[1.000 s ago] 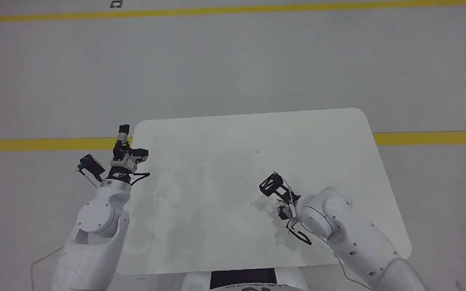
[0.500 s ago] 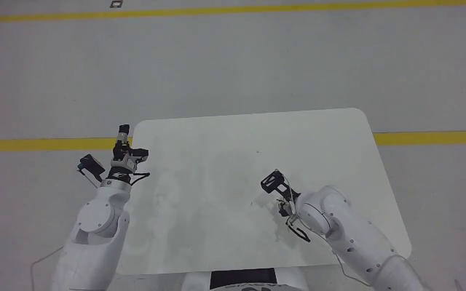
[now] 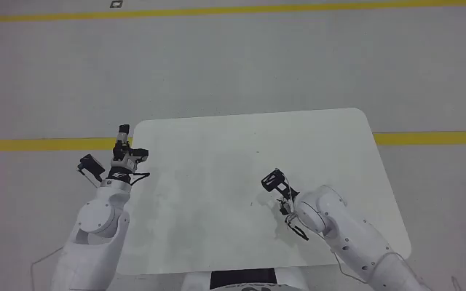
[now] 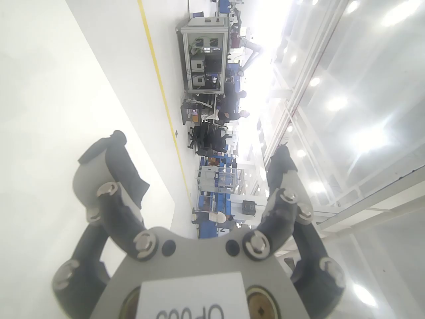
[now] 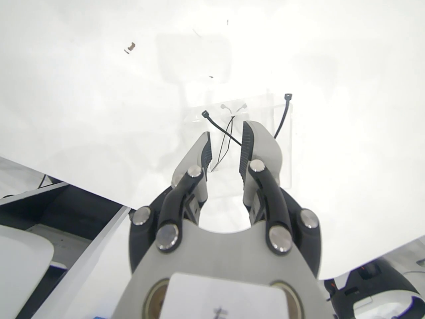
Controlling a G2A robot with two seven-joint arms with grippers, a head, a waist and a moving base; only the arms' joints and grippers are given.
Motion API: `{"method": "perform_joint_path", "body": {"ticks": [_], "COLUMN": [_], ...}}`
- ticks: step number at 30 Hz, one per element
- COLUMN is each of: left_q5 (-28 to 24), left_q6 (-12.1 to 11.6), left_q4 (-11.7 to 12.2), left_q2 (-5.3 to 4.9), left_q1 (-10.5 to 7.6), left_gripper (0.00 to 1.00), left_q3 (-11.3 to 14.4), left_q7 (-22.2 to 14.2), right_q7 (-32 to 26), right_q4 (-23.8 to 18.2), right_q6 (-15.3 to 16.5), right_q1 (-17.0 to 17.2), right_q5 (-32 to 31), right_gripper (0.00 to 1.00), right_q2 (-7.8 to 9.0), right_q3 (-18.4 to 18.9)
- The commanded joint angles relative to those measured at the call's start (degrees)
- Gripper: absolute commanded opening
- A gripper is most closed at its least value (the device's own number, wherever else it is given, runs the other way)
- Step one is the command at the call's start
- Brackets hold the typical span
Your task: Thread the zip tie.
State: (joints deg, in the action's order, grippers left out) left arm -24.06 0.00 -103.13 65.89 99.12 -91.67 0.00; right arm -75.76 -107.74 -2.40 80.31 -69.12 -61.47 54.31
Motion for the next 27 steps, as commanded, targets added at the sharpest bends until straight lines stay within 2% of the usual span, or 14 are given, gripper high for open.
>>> {"method": "perform_joint_path", "body": {"ticks": [1,23,27], "left_q5": [0.0,0.0,0.0], "left_q6": [0.0,0.0,0.0], "left_q4": [0.0,0.0,0.0], "left_q2": [0.0,0.0,0.0], "left_q1": [0.0,0.0,0.0], "left_gripper": [1.0,1.0,1.0], "left_q3": [0.0,0.0,0.0], "left_q7": [0.0,0.0,0.0], "right_q7": [-0.11,-1.5,-1.67], "right_q4": [0.31,2.87,3.08], "right_q6": [-0.08,-1.29,-0.84], "right_q1": [-0.22,-2.0,-2.21], "right_q5": [-0.14,-2.36,-2.35], "right_gripper": [0.22,0.16,0.11], "right_q2": [-0.11,-1.4,-1.59], "right_q3": [-0.16,-1.68,-1.84]}}
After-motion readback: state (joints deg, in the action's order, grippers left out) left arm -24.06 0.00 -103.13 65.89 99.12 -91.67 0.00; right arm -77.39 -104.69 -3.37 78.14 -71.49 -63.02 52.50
